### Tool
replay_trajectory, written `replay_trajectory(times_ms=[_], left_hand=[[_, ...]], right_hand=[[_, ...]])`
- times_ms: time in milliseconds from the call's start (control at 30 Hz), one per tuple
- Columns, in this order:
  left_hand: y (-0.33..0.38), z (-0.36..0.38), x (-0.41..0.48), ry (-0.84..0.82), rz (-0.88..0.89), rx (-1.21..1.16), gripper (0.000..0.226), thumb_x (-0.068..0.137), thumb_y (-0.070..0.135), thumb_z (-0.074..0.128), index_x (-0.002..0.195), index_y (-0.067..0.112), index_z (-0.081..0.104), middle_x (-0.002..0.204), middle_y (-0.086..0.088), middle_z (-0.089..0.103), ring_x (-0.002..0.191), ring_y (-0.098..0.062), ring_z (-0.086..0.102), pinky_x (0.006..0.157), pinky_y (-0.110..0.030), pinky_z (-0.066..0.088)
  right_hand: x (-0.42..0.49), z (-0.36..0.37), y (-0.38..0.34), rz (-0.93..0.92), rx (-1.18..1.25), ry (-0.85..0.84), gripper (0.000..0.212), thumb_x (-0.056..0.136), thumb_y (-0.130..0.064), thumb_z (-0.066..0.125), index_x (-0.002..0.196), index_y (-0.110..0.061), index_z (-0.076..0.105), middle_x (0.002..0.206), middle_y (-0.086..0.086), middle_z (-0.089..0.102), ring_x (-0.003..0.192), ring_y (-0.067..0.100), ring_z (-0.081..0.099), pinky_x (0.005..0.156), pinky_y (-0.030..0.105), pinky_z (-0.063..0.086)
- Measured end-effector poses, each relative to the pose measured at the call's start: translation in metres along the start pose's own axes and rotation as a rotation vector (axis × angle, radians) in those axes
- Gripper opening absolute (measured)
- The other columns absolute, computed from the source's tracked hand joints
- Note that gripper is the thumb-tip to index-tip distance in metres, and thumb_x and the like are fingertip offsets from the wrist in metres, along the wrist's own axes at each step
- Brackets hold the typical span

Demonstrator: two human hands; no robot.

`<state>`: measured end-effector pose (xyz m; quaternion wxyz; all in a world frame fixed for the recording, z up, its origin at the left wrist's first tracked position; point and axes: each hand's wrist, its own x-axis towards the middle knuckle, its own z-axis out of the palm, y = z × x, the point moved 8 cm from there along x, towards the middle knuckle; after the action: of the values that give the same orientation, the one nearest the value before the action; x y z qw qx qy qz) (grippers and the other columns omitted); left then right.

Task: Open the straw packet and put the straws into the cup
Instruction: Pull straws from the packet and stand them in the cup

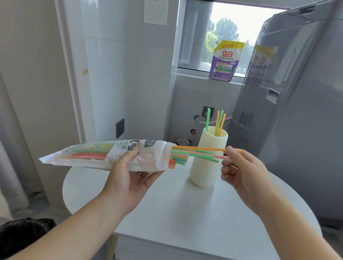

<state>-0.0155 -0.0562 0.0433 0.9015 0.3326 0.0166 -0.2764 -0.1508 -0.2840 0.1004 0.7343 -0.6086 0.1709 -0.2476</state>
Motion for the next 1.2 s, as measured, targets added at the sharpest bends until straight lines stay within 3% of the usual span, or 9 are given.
replay_trajectory(times_ms=[133, 267, 367, 467, 567, 767, 967, 1067, 1200], left_hand=[[-0.002, 0.002, 0.001, -0.013, 0.000, 0.003, 0.039, 0.099, 0.027, 0.065, 0.135, 0.011, 0.065, 0.113, -0.016, 0.080, 0.095, -0.030, 0.080, 0.064, -0.041, 0.065], [-0.004, 0.002, 0.001, -0.014, -0.008, 0.000, 0.038, 0.098, 0.027, 0.065, 0.134, 0.012, 0.066, 0.116, -0.017, 0.079, 0.099, -0.031, 0.079, 0.064, -0.041, 0.065], [-0.005, 0.001, 0.001, -0.018, -0.008, 0.001, 0.038, 0.099, 0.027, 0.064, 0.135, 0.013, 0.065, 0.117, -0.017, 0.078, 0.100, -0.032, 0.078, 0.065, -0.041, 0.066], [-0.006, 0.001, 0.001, -0.021, -0.011, 0.014, 0.037, 0.099, 0.028, 0.064, 0.134, 0.014, 0.065, 0.118, -0.017, 0.078, 0.100, -0.031, 0.078, 0.066, -0.042, 0.066], [-0.008, 0.000, 0.000, -0.020, -0.013, 0.032, 0.035, 0.099, 0.028, 0.064, 0.131, 0.015, 0.067, 0.120, -0.017, 0.078, 0.100, -0.031, 0.078, 0.066, -0.041, 0.066], [-0.009, 0.000, 0.000, -0.015, -0.012, 0.040, 0.040, 0.098, 0.029, 0.065, 0.136, 0.015, 0.064, 0.121, -0.016, 0.077, 0.101, -0.032, 0.078, 0.065, -0.040, 0.065], [-0.009, 0.000, 0.001, -0.010, -0.028, 0.011, 0.038, 0.098, 0.030, 0.065, 0.131, 0.010, 0.067, 0.118, -0.018, 0.078, 0.107, -0.035, 0.076, 0.066, -0.040, 0.066], [-0.007, -0.001, 0.001, -0.009, -0.023, -0.002, 0.036, 0.099, 0.029, 0.064, 0.130, 0.011, 0.066, 0.115, -0.018, 0.079, 0.104, -0.034, 0.077, 0.066, -0.041, 0.066], [-0.005, -0.002, 0.002, -0.014, -0.019, -0.022, 0.040, 0.099, 0.028, 0.064, 0.136, 0.011, 0.062, 0.121, -0.020, 0.077, 0.110, -0.038, 0.075, 0.068, -0.043, 0.066]], right_hand=[[-0.003, 0.020, 0.021, 0.083, 0.154, -0.057, 0.055, 0.072, -0.045, 0.077, 0.108, -0.007, 0.063, 0.070, 0.002, 0.054, 0.057, 0.014, 0.050, 0.054, 0.025, 0.049], [-0.005, 0.027, 0.029, 0.109, 0.261, 0.035, 0.055, 0.069, -0.045, 0.080, 0.106, -0.010, 0.060, 0.072, 0.003, 0.050, 0.058, 0.014, 0.047, 0.053, 0.025, 0.046], [-0.011, 0.035, 0.040, 0.172, 0.245, 0.056, 0.058, 0.068, -0.058, 0.074, 0.106, -0.015, 0.066, 0.079, 0.003, 0.062, 0.070, 0.017, 0.059, 0.065, 0.032, 0.050], [-0.013, 0.045, 0.045, 0.203, 0.210, 0.034, 0.054, 0.081, -0.063, 0.062, 0.118, -0.023, 0.065, 0.103, 0.007, 0.074, 0.092, 0.022, 0.068, 0.075, 0.038, 0.052], [-0.014, 0.050, 0.041, 0.207, 0.195, 0.055, 0.040, 0.100, -0.051, 0.049, 0.120, -0.023, 0.069, 0.114, 0.010, 0.072, 0.093, 0.022, 0.065, 0.075, 0.037, 0.051], [-0.013, 0.044, 0.026, 0.089, 0.078, 0.190, 0.035, 0.103, -0.043, 0.050, 0.101, -0.024, 0.079, 0.103, 0.004, 0.070, 0.079, 0.017, 0.057, 0.069, 0.032, 0.047], [-0.015, 0.036, -0.002, -0.115, -0.128, 0.227, 0.037, 0.102, -0.046, 0.049, 0.076, -0.053, 0.075, 0.082, -0.023, 0.075, 0.087, 0.004, 0.067, 0.072, 0.030, 0.047], [-0.012, 0.026, -0.015, -0.187, -0.152, 0.260, 0.039, 0.102, -0.045, 0.051, 0.073, -0.048, 0.076, 0.072, -0.025, 0.072, 0.068, -0.011, 0.063, 0.073, 0.030, 0.045], [-0.006, 0.014, -0.030, -0.254, -0.128, 0.279, 0.040, 0.101, -0.042, 0.053, 0.073, -0.031, 0.078, 0.065, -0.017, 0.068, 0.063, 0.000, 0.059, 0.068, 0.028, 0.047]])
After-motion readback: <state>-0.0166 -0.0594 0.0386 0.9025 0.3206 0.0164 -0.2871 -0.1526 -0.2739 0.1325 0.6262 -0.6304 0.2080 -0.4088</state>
